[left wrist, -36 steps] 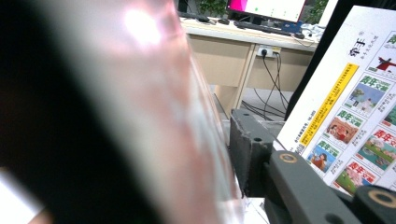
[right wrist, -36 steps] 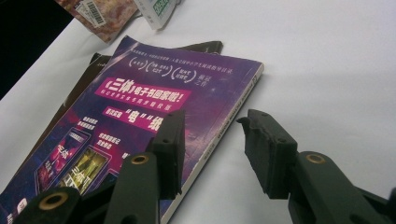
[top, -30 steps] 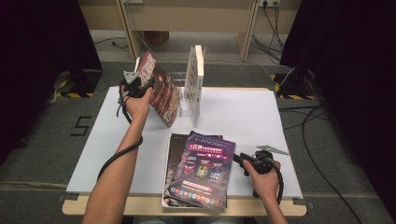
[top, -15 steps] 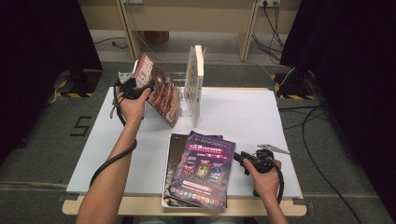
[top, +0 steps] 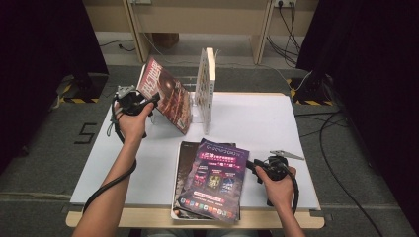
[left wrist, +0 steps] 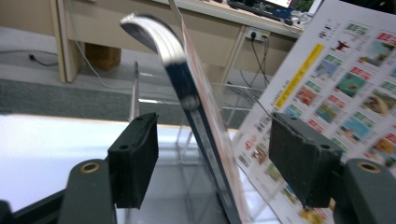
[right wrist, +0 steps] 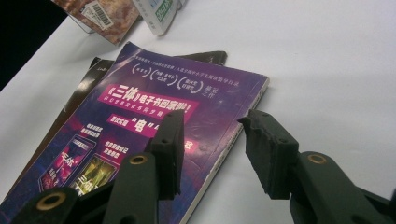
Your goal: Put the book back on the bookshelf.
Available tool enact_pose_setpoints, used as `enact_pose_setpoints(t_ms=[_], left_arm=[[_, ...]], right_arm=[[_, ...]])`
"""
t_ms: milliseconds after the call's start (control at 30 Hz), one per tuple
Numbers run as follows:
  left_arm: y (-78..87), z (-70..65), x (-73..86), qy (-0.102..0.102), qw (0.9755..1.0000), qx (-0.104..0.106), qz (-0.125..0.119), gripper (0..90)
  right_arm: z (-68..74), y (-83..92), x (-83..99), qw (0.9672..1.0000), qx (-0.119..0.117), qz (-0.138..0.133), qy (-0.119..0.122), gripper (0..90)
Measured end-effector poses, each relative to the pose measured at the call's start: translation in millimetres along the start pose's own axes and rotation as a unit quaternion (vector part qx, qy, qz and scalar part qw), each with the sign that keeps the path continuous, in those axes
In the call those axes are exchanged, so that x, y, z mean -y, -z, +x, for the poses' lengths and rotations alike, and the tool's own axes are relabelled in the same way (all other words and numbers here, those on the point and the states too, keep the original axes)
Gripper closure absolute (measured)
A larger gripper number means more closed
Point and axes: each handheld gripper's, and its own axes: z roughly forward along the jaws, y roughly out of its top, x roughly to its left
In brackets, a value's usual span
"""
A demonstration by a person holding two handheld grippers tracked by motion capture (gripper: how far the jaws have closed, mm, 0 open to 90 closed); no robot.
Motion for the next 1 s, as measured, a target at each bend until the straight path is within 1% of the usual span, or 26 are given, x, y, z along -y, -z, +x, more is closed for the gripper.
enact_pose_setpoints(t_ms=[100, 167, 200, 267, 400, 467, 533, 567, 667, 733, 767, 800, 867, 933, 967, 1000], left_arm=[[5.9, -1.0, 3.7, -0.003, 1.0000, 0.006, 0.006, 33.9], [9.9, -0.7, 6.0, 0.005, 0.9999, 0.009, 0.011, 34.7], [12.2, -1.0, 7.7, 0.005, 0.9998, 0.005, 0.017, 35.2], [16.7, -1.6, 12.4, 0.003, 0.9997, 0.011, 0.024, 35.8], [24.4, -2.5, 25.2, 0.004, 0.9989, 0.024, 0.041, 36.7], [27.9, -3.3, 32.3, 0.002, 0.9983, 0.029, 0.050, 36.8], [30.6, -4.9, 39.9, -0.006, 0.9977, 0.032, 0.059, 37.0], [31.7, -5.8, 43.7, -0.006, 0.9972, 0.036, 0.066, 37.3], [34.2, -9.5, 55.9, -0.011, 0.9953, 0.046, 0.085, 37.8], [35.7, -12.7, 65.5, -0.015, 0.9934, 0.056, 0.099, 38.2], [36.2, -15.0, 70.7, -0.015, 0.9925, 0.061, 0.104, 38.9], [36.5, -16.2, 73.7, -0.017, 0.9916, 0.066, 0.110, 39.3], [36.6, -20.7, 81.0, -0.016, 0.9894, 0.077, 0.122, 39.8], [36.7, -27.9, 88.9, -0.020, 0.9859, 0.091, 0.139, 39.9], [36.4, -32.6, 92.9, -0.022, 0.9842, 0.099, 0.145, 40.3], [36.2, -35.5, 95.3, -0.028, 0.9830, 0.102, 0.150, 40.4]], right_arm=[[2.1, -1.3, -3.4, 1.0000, 0.003, 0.007, -0.001, 58.1], [3.2, -2.0, -5.7, 0.9999, 0.005, 0.010, 0.000, 58.1], [3.5, -2.5, -7.0, 0.9999, 0.006, 0.012, 0.002, 58.0], [4.5, -3.7, -10.0, 0.9998, 0.009, 0.016, 0.000, 58.0], [3.1, -6.5, -13.9, 0.9995, 0.017, 0.028, 0.000, 57.7], [2.1, -8.0, -15.3, 0.9993, 0.020, 0.033, -0.001, 57.6], [1.0, -9.3, -16.2, 0.9990, 0.024, 0.037, -0.003, 57.4], [0.4, -10.3, -16.3, 0.9989, 0.024, 0.039, -0.003, 57.4], [-1.1, -13.7, -15.7, 0.9984, 0.028, 0.049, -0.007, 57.1], [-2.7, -16.4, -14.8, 0.9980, 0.029, 0.055, -0.010, 57.0], [-3.0, -17.7, -14.3, 0.9977, 0.031, 0.058, -0.015, 57.0], [-4.1, -19.1, -14.0, 0.9976, 0.031, 0.060, -0.013, 56.9], [-4.3, -21.0, -13.9, 0.9973, 0.032, 0.064, -0.014, 56.6], [-3.9, -23.0, -14.0, 0.9969, 0.033, 0.070, -0.016, 56.4], [-4.3, -24.6, -14.3, 0.9969, 0.032, 0.070, -0.013, 56.4], [-3.5, -26.0, -14.7, 0.9967, 0.032, 0.073, -0.017, 56.1]])
